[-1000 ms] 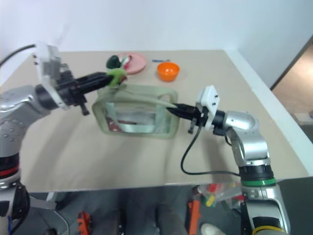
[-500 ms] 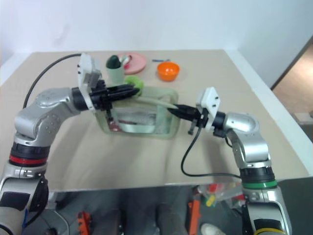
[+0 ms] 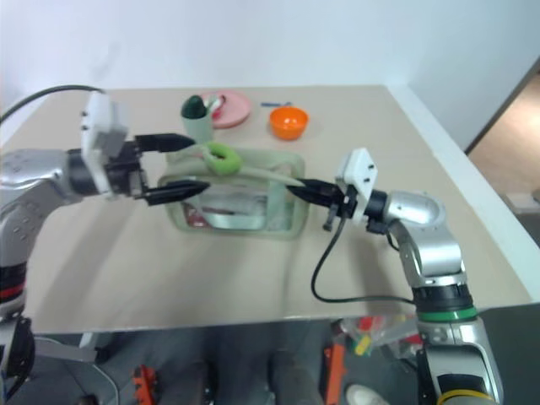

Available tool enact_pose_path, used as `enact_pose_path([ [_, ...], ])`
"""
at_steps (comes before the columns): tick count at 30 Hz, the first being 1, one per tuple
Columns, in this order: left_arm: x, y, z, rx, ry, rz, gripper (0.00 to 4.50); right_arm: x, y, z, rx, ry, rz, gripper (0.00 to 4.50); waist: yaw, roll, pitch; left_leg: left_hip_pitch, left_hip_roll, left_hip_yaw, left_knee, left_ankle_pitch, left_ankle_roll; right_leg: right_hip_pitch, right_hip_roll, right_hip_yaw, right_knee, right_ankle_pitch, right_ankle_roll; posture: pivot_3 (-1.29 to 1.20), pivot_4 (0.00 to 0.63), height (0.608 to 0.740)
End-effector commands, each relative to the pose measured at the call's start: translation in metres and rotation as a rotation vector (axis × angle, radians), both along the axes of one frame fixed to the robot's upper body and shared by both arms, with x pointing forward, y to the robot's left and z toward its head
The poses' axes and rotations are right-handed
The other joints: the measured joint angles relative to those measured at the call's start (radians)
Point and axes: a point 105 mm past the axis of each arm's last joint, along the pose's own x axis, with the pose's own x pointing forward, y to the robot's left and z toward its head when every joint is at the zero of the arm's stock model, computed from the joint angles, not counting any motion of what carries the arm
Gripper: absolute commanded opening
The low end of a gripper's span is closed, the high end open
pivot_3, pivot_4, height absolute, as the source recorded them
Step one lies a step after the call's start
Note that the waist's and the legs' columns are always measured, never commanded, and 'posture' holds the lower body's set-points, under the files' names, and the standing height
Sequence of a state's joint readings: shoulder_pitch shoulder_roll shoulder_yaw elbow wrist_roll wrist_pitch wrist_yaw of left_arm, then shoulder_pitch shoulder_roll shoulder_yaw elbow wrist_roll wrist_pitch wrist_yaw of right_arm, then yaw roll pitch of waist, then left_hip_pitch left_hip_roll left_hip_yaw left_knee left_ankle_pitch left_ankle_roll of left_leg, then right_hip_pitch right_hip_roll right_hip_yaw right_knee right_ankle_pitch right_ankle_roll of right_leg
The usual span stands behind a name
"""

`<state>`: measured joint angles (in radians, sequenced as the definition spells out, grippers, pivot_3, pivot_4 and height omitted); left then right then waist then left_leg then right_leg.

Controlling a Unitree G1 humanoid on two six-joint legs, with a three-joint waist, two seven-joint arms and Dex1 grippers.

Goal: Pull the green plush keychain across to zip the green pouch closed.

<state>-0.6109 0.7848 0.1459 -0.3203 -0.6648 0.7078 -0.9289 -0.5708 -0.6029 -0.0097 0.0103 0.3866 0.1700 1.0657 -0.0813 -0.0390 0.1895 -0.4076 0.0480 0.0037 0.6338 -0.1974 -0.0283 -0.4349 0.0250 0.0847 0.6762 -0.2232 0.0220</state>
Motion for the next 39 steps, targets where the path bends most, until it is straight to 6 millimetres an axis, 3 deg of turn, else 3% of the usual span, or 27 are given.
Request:
enact_pose_path([
  [1, -0.001, 0.025, 0.009, -0.129, -0.041, 0.158, 4.46, 0.000, 0.002, 0.012, 0.005, -0.047, 0.013, 0.00, 0.002, 0.000, 0.000, -0.001, 0.000, -0.001, 0.000, 0.000, 0.000, 0.000, 0.000, -0.002, 0.000, 0.000, 0.000, 0.00, 0.150, 0.740],
  [3, 0.002, 0.037, 0.005, -0.201, -0.034, 0.241, 4.46, 0.001, 0.003, 0.013, 0.008, -0.048, 0.018, 0.00, 0.003, -0.001, 0.000, 0.000, 0.000, -0.001, 0.000, 0.000, 0.000, 0.000, 0.000, -0.001, 0.001, 0.000, 0.000, 0.00, 0.150, 0.740],
  [5, 0.007, 0.045, -0.017, -0.212, -0.010, 0.321, 4.46, 0.001, 0.005, 0.013, 0.008, -0.047, 0.024, 0.00, 0.003, -0.001, 0.000, 0.000, 0.000, -0.002, 0.001, 0.000, 0.000, 0.001, 0.000, -0.002, 0.001, 0.000, 0.000, 0.00, 0.150, 0.740],
  [9, 0.010, 0.047, -0.037, -0.221, 0.017, 0.365, 4.46, 0.002, 0.006, 0.012, 0.006, -0.045, 0.029, 0.00, 0.003, -0.001, 0.000, 0.000, 0.000, -0.001, 0.001, 0.000, 0.000, 0.001, 0.000, 0.000, 0.001, 0.000, 0.000, 0.00, 0.150, 0.740],
  [13, 0.014, 0.040, -0.050, -0.221, 0.036, 0.354, 3.39, 0.003, 0.004, 0.014, 0.002, -0.047, 0.025, 0.00, 0.003, -0.001, 0.000, 0.000, 0.000, 0.000, 0.001, 0.000, 0.000, 0.001, 0.000, 0.000, 0.001, 0.001, -0.001, 0.00, 0.150, 0.740],
  [22, 0.024, 0.036, -0.050, -0.250, 0.033, 0.340, 0.26, 0.000, 0.001, 0.013, 0.001, -0.021, 0.024, 0.00, 0.003, -0.001, 0.000, 0.000, 0.000, 0.000, 0.001, 0.000, 0.000, 0.000, 0.001, 0.000, 0.001, 0.001, 0.000, 0.00, 0.150, 0.740],
  [24, 0.026, 0.037, -0.049, -0.262, 0.030, 0.344, 0.09, -0.002, 0.000, 0.014, 0.011, 0.007, 0.033, 0.00, 0.003, -0.001, 0.000, 0.000, 0.000, 0.000, 0.001, 0.000, 0.000, 0.000, 0.001, 0.000, 0.001, 0.001, 0.000, 0.00, 0.150, 0.740],
  [31, 0.026, 0.030, -0.049, -0.273, 0.044, 0.321, 0.00, -0.015, 0.001, 0.025, -0.038, 0.019, 0.064, 2.39, 0.006, -0.001, 0.000, 0.000, 0.000, -0.001, 0.001, 0.000, 0.000, 0.000, 0.001, 0.000, 0.001, 0.001, 0.000, 0.00, 0.150, 0.740],
  [34, 0.026, 0.027, -0.049, -0.273, 0.043, 0.319, 0.00, -0.022, 0.004, 0.037, -0.070, 0.001, 0.084, 3.45, 0.007, -0.001, 0.000, -0.001, 0.000, 0.000, 0.001, 0.000, 0.000, 0.000, 0.000, 0.000, 0.001, 0.000, 0.000, 0.00, 0.150, 0.740],
  [36, 0.026, 0.025, -0.047, -0.279, 0.040, 0.319, 0.00, -0.031, 0.018, 0.052, -0.079, -0.046, 0.126, 4.16, 0.007, -0.001, 0.000, -0.001, -0.001, 0.000, 0.001, 0.000, 0.000, 0.000, 0.000, 0.000, 0.001, 0.000, 0.000, 0.00, 0.150, 0.740],
  [37, 0.026, 0.024, -0.046, -0.284, 0.038, 0.319, 0.00, -0.035, 0.026, 0.060, -0.072, -0.071, 0.146, 4.43, 0.006, -0.001, 0.000, -0.001, -0.001, 0.000, 0.001, 0.000, 0.000, 0.000, 0.000, 0.000, 0.001, 0.000, 0.000, 0.00, 0.150, 0.740],
  [39, 0.025, 0.021, -0.045, -0.294, 0.042, 0.314, 0.00, -0.037, 0.042, 0.072, -0.056, -0.120, 0.164, 4.43, 0.005, -0.001, 0.000, -0.001, -0.001, 0.000, 0.001, 0.000, 0.000, -0.001, 0.000, 0.000, 0.001, 0.001, 0.000, 0.00, 0.150, 0.740],
])
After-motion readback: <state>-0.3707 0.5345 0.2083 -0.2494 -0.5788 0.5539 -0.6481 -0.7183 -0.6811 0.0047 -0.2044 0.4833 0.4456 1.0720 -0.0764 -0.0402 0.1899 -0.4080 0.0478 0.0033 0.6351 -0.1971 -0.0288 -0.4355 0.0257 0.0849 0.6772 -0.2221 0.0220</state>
